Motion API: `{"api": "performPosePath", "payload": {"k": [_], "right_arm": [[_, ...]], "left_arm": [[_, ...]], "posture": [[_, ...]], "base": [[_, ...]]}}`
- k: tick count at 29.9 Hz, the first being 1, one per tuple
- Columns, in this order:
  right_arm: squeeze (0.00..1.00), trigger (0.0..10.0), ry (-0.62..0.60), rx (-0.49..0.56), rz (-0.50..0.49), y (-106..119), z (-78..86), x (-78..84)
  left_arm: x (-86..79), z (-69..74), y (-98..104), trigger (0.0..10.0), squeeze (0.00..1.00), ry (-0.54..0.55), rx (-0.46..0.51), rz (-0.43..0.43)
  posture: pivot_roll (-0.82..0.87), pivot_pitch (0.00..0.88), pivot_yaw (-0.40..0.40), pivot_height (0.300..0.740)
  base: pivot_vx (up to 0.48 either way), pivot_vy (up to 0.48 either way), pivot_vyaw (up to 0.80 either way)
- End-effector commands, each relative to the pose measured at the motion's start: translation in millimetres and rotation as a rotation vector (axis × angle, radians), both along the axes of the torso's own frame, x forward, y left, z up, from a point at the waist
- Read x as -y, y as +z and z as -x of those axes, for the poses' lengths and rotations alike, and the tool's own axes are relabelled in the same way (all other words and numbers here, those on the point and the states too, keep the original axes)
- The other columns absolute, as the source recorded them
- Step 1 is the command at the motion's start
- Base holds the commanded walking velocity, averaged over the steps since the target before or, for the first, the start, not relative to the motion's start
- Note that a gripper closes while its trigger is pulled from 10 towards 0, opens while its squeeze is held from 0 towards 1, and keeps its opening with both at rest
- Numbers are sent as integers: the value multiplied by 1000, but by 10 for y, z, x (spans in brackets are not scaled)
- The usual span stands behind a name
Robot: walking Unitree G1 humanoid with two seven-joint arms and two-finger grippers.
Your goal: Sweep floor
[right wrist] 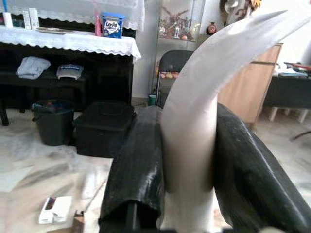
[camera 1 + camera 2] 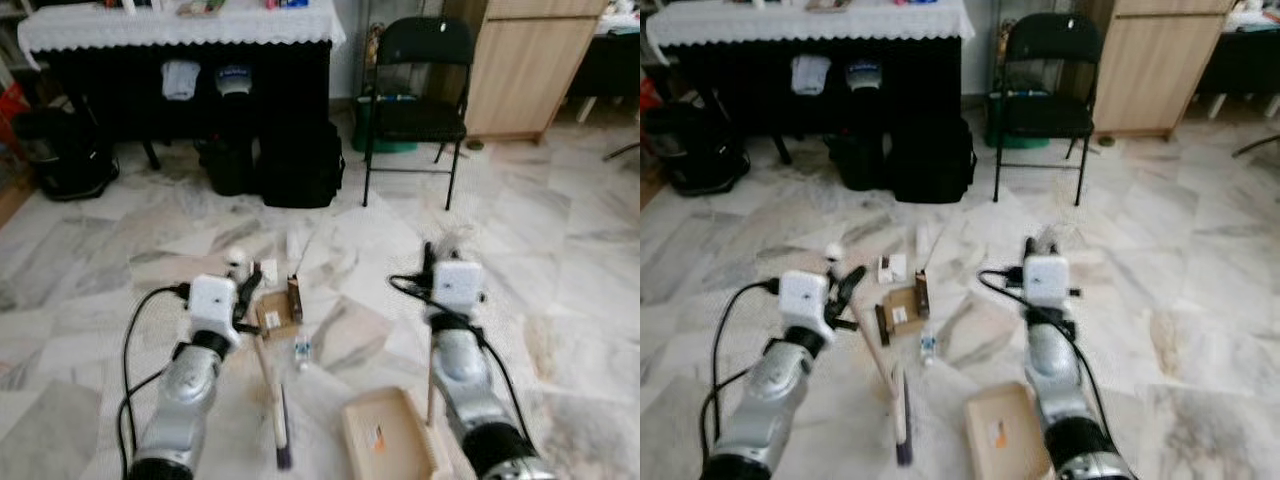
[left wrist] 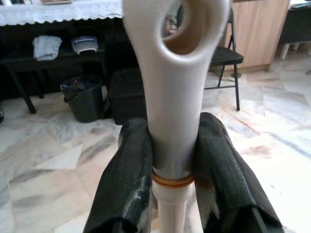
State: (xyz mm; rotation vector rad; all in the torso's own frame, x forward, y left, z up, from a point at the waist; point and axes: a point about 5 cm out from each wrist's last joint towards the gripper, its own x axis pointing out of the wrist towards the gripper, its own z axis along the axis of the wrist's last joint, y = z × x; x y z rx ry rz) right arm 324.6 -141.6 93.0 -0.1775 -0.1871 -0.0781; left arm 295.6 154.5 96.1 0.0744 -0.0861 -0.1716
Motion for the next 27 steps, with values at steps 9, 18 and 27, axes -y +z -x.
{"api": "performPosePath", "payload": {"k": [9, 18, 27], "right_arm": [[0, 10000, -2, 24, -16, 51, -18, 20], [0, 10000, 15, 26, -20, 69, -27, -10], [0, 10000, 14, 23, -17, 63, -25, -2]], "left_arm": [[46, -30, 121, 10000, 0, -23, 58, -11], [17, -35, 123, 10000, 0, -13, 53, -18], [28, -36, 128, 10000, 0, -16, 53, -19]], "posture": [[94, 0, 55, 740], [98, 8, 56, 740], [99, 16, 56, 740]], "base": [[0, 0, 0], [0, 0, 0], [184, 0, 0]]}}
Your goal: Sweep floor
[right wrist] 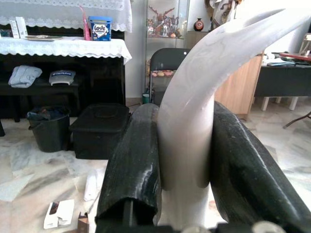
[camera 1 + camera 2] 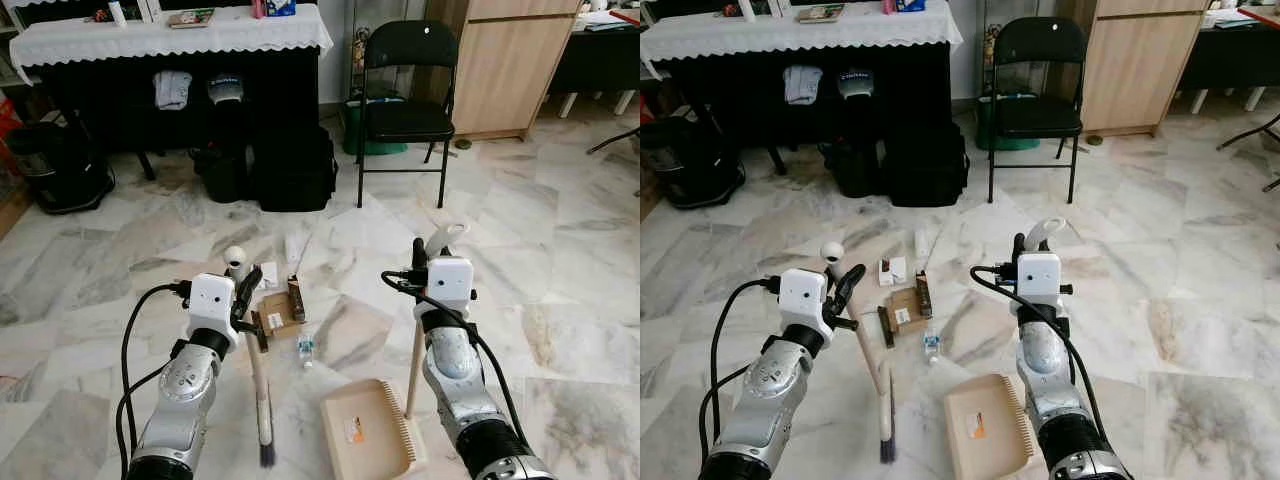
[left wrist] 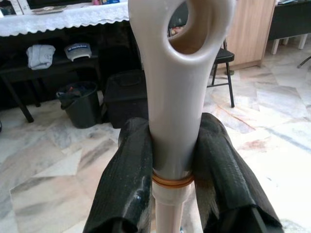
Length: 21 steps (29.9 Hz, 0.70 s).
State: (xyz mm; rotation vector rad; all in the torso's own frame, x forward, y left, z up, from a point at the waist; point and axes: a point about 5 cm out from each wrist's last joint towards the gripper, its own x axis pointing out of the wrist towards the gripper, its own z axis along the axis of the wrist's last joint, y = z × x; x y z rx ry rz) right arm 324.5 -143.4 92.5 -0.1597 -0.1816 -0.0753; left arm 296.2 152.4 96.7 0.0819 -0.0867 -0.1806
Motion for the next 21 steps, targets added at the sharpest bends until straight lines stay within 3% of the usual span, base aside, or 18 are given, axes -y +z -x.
{"api": "performPosePath", "payload": {"k": [1, 21], "right_arm": [[0, 10000, 10, 28, 1, 69, -27, -19], [0, 10000, 10, 25, 1, 66, -28, -18]], "left_arm": [[9, -29, 121, 10000, 0, -7, 52, -11], [15, -30, 125, 10000, 0, -8, 51, -9]], "posture": [[99, 17, 56, 740], [100, 22, 56, 740]], "base": [[315, 0, 0], [340, 0, 0]]}}
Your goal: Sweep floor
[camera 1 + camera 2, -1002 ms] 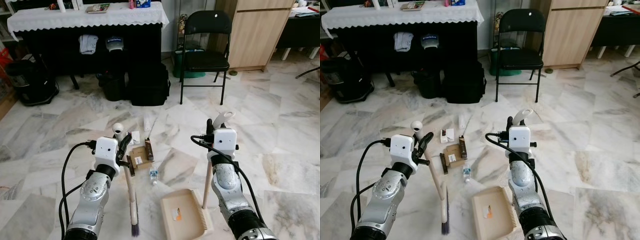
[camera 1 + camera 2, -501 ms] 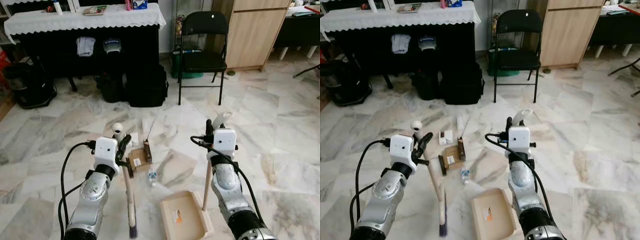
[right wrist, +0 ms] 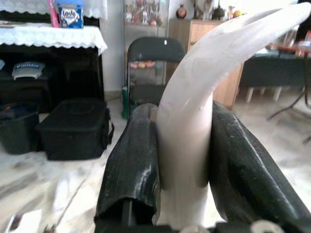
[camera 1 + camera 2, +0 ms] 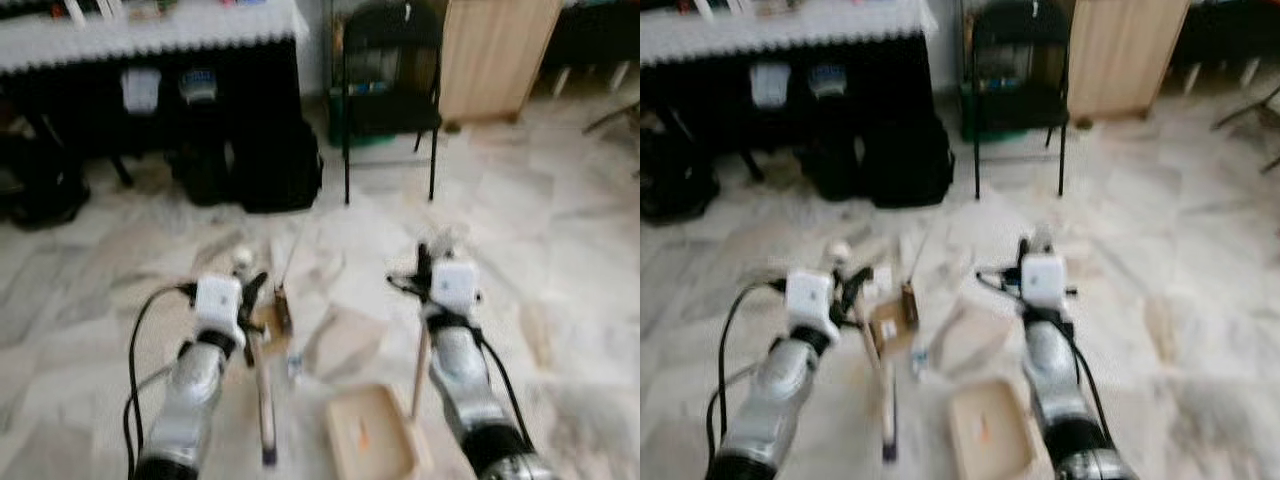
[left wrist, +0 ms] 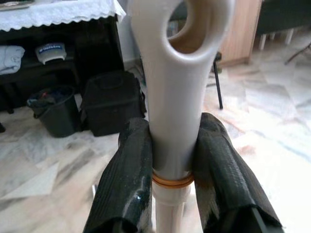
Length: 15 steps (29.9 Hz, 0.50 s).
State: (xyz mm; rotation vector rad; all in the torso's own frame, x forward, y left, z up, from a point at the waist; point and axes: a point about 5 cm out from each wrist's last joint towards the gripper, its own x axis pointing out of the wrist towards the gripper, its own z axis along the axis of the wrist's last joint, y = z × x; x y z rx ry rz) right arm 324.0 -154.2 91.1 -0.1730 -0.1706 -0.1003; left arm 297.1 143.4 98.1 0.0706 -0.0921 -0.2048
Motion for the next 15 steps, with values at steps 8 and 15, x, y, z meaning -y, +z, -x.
{"api": "performPosePath", "payload": {"k": [8, 15], "right_arm": [[0, 10000, 38, 34, -9, 81, -34, -123], [0, 10000, 45, 29, -8, 75, -33, -135]], "left_arm": [[-74, -23, 111, 10000, 0, 18, 47, -18], [-75, -21, 108, 10000, 0, 21, 45, -19]], "posture": [[100, 23, 56, 740], [100, 25, 53, 740]], "base": [[345, 0, 0], [348, 0, 0]]}}
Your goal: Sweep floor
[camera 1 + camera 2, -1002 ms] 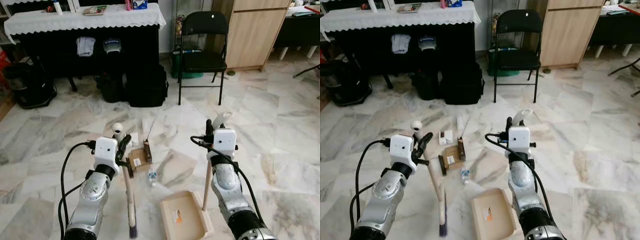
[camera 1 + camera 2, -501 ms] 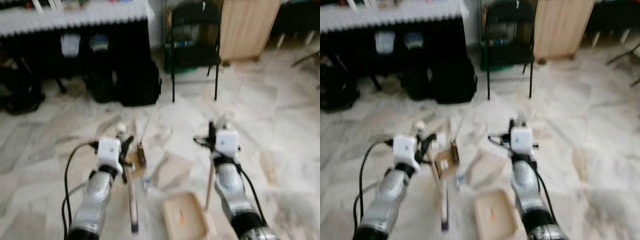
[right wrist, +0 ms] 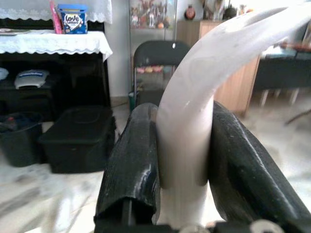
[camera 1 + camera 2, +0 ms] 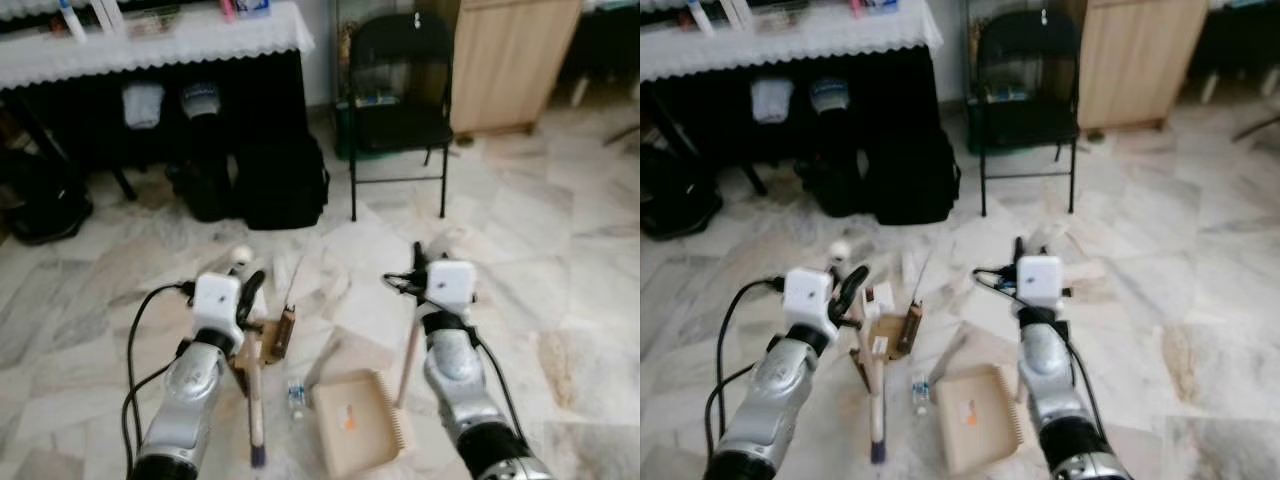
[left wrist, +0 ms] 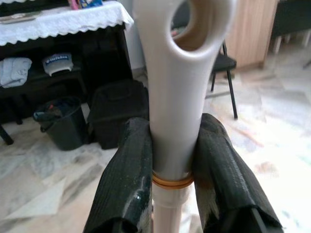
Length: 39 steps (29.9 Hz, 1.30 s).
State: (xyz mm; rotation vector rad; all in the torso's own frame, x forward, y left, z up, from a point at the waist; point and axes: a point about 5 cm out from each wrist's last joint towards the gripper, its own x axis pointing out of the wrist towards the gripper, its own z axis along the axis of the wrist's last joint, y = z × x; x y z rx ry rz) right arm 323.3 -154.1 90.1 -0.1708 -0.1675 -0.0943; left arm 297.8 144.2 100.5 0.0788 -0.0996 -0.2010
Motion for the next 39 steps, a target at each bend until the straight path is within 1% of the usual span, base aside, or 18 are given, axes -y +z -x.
{"api": "performPosePath", "payload": {"k": [1, 13, 29, 32, 34, 39], "right_arm": [[0, 10000, 40, 31, -6, 82, -40, -135], [0, 10000, 48, 25, -7, 72, -37, -142], [0, 10000, 47, 10, -4, 28, -16, -122], [0, 10000, 51, 5, -2, 4, -4, -125], [0, 10000, 50, -5, -1, -31, 10, -105], [0, 10000, 43, -22, 6, -85, 34, -71]], "left_arm": [[-68, -14, 83, 10000, 0, 17, 36, -12], [-71, -7, 76, 10000, 0, 19, 34, -13], [-81, 6, 71, 10000, 0, 24, 35, -15], [-100, 7, 72, 10000, 0, 39, 43, -18], [-125, 11, 72, 10000, 0, 52, 50, -38], [-147, 26, 55, 10000, 0, 63, 54, -53]], "posture": [[100, 25, 53, 740], [99, 21, 53, 740], [97, 25, 53, 740], [97, 25, 53, 740], [97, 26, 53, 740], [96, 29, 54, 740]], "base": [[349, 0, 0], [335, 0, 0], [0, 0, 0], [0, 0, 0], [0, 0, 0], [0, 0, 0]]}}
